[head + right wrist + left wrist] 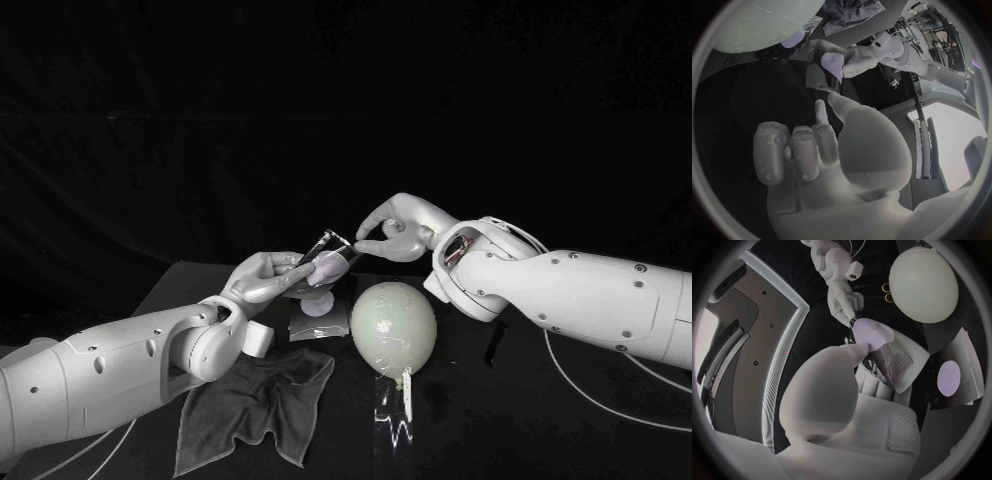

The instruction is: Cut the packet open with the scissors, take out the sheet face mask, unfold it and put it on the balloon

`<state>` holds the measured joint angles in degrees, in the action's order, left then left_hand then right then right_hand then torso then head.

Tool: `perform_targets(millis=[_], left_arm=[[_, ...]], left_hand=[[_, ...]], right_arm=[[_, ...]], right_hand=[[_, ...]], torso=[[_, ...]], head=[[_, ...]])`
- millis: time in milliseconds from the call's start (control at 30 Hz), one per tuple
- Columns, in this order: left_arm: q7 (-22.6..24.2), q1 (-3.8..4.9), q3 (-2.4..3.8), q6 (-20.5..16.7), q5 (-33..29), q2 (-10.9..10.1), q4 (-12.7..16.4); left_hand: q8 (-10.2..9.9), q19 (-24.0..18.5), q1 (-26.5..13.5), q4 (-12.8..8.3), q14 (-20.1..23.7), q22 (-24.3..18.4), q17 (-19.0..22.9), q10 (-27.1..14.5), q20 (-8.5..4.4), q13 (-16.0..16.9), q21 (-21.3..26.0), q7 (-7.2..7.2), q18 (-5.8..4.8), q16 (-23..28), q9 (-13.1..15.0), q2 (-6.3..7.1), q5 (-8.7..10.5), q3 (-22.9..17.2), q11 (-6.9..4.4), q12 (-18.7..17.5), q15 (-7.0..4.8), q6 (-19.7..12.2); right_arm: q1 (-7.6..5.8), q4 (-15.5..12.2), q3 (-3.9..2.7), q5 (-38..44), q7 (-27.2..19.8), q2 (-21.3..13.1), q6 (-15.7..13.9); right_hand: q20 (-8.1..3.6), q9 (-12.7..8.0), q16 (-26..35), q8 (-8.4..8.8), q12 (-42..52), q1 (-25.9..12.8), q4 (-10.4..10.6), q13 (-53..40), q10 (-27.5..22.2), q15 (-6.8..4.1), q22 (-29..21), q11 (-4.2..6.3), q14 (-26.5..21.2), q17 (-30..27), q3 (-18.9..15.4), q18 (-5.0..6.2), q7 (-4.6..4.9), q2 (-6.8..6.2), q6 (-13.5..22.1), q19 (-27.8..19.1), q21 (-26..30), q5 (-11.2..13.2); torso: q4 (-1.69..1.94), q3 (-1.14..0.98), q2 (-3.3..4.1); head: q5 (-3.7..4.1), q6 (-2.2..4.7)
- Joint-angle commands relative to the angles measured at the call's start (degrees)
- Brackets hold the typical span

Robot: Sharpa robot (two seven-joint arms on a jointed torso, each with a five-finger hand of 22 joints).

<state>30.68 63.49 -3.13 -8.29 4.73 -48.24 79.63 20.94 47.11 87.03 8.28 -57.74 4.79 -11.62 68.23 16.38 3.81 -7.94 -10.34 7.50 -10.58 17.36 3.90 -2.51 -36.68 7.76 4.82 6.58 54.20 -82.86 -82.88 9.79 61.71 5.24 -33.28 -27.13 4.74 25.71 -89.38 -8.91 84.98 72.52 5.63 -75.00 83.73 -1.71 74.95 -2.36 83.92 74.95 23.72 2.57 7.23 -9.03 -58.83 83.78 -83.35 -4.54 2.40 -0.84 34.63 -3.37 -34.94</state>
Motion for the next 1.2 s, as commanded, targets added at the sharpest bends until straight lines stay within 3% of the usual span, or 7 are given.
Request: perform_targets(millis=[33,700,1200], left_arm=[[0.6,0.14,0.09,0.6,0.4,0.0,0.2],[0.6,0.18,0.09,0.5,0.8,-0.1,0.5],[0.9,0.22,0.09,0.1,3.8,0.1,0.5]], left_hand=[[0.3,0.4,-0.2,-0.4,-0.4,0.1,-0.1,0.7,-0.07,-0.1,-0.3,0.22,0.96,-0.2,3.9,-0.56,-0.18,0.0,-0.39,0.1,0.05,0.3],[0.3,0.4,-0.2,-0.5,-0.4,0.1,-0.1,0.7,-0.06,-0.1,-0.3,0.24,0.99,-0.2,4.0,-0.59,-0.18,0.0,-0.4,0.0,0.04,0.3],[0.4,0.4,-0.2,-0.5,-0.4,0.1,-0.1,0.8,-0.05,-0.1,-0.4,0.26,1.02,-0.2,4.0,-0.62,-0.19,0.0,-0.42,0.0,0.03,0.3]], right_arm=[[0.15,0.0,-0.02,1.4,0.6,0.2,1.2],[0.57,0.4,0.02,1.6,0.8,1.1,2.2],[0.82,0.6,0.21,1.8,1.0,1.8,5.0]], right_hand=[[0.09,0.1,-0.4,-0.38,0.4,0.2,0.3,-10.3,3.4,0.38,13.2,-0.04,5.7,13.4,-0.1,-1.13,-0.23,-0.03,-0.2,3.2,-0.4,0.2],[0.05,0.2,-0.4,-0.55,0.8,0.5,0.2,-10.8,3.7,0.31,13.3,0.06,5.8,13.7,0.0,-1.2,-0.34,0.02,-0.4,3.4,-0.7,0.3],[0.01,0.3,-0.4,-0.66,1.1,0.3,0.5,-11.2,3.8,0.3,13.3,0.02,5.8,13.8,-0.6,-1.21,-0.29,-0.28,-0.3,3.4,-0.8,1.5]], torso=[[0.0,-0.02,0.0],[0.04,0.0,0.0],[0.05,0.0,0.02]], head=[[-0.05,0.04],[-0.05,-0.22],[-0.04,-0.56]])
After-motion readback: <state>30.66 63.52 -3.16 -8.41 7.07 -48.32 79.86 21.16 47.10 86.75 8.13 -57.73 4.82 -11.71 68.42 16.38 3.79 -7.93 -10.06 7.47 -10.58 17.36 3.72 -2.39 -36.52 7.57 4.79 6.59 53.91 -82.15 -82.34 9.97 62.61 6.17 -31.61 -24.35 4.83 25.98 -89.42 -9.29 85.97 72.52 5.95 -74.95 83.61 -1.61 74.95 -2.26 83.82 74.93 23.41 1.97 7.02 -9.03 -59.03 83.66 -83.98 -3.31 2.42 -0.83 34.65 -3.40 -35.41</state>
